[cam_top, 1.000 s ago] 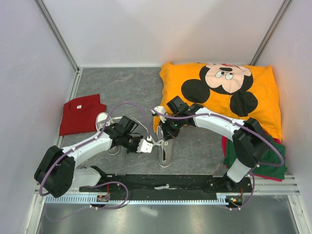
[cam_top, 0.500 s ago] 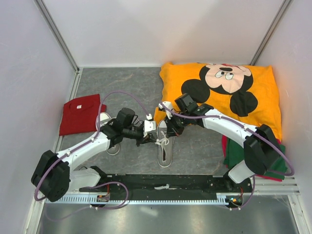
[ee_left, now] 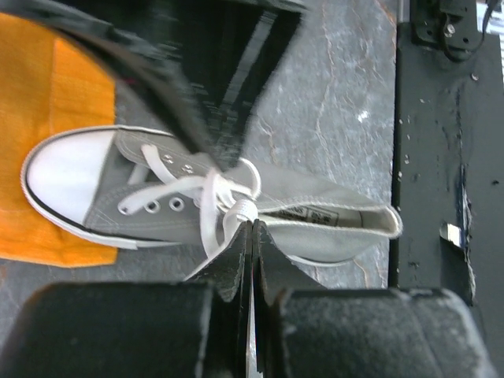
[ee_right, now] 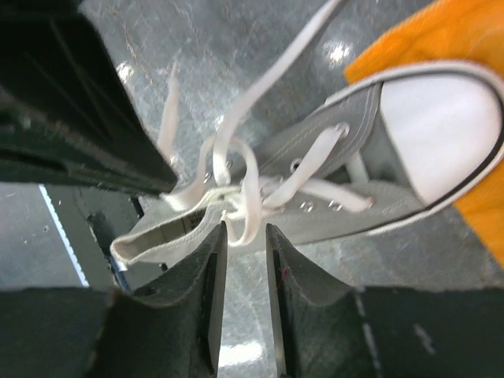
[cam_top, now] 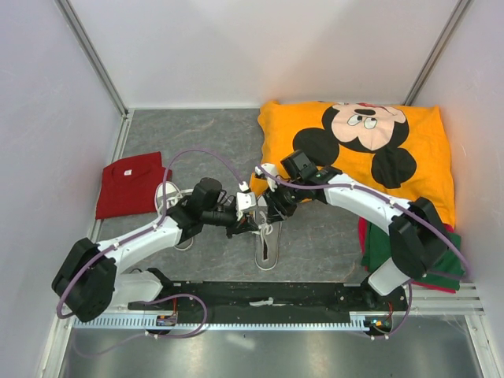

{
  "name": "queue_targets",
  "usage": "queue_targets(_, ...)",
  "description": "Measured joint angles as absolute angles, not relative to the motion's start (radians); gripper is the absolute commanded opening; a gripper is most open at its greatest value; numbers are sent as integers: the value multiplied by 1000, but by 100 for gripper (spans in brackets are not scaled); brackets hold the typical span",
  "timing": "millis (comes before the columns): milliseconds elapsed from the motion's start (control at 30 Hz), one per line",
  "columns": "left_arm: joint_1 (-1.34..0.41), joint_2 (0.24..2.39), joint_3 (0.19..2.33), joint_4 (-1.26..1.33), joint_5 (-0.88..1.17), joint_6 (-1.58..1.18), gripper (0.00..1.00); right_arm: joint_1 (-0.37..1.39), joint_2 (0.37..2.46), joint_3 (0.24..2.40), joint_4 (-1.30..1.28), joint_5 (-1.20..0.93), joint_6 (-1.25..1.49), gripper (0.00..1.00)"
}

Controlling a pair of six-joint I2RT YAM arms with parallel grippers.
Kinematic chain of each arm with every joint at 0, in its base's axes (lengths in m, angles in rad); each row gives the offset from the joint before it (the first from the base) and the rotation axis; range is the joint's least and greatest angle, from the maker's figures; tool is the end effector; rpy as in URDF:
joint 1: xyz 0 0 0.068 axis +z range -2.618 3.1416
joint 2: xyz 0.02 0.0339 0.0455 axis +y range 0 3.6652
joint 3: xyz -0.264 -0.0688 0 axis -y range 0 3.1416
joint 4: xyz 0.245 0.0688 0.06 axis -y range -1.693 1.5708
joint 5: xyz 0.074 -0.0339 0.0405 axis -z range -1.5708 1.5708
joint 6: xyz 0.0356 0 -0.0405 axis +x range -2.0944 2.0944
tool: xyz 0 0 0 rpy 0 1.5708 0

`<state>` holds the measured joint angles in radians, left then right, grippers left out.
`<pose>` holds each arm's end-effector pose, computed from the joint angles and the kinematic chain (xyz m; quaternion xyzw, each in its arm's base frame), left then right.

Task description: Tie the shoes

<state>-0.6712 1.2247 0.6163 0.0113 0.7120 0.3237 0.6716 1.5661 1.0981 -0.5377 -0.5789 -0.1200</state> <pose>0.1807 -0.1732 0.2143 0.5386 0.6502 -0.3792 0.3787 0.2384 0.2144 0.2329 -0.4283 0.8186 0.3365 0.1825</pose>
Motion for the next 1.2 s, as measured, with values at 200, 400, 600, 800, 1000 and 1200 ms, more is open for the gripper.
queue_targets(200, -675, 1201, 586, 3, 712, 336, 2, 675, 1655, 1175, -553, -579, -160, 36)
queue_targets(400, -675, 1174, 566, 2, 707, 338, 2, 696, 1690, 1197, -596, -579, -192, 35)
queue_targets(600, -675, 1164, 548, 3, 704, 337, 2, 705, 1690, 1200, -627, -579, -216, 10)
queue_targets(800, -676, 1164, 545, 15, 661, 319, 2, 705, 1689, 1205, -648, -580, -233, 0)
queue_targets(1000, -677, 1164, 542, 48, 656, 287, 2, 700, 1634, 1190, -623, -584, -201, 0)
queue_targets(1200, -699, 1188, 542, 100, 655, 238, 2, 689, 1549, 1104, -548, -596, -128, 0)
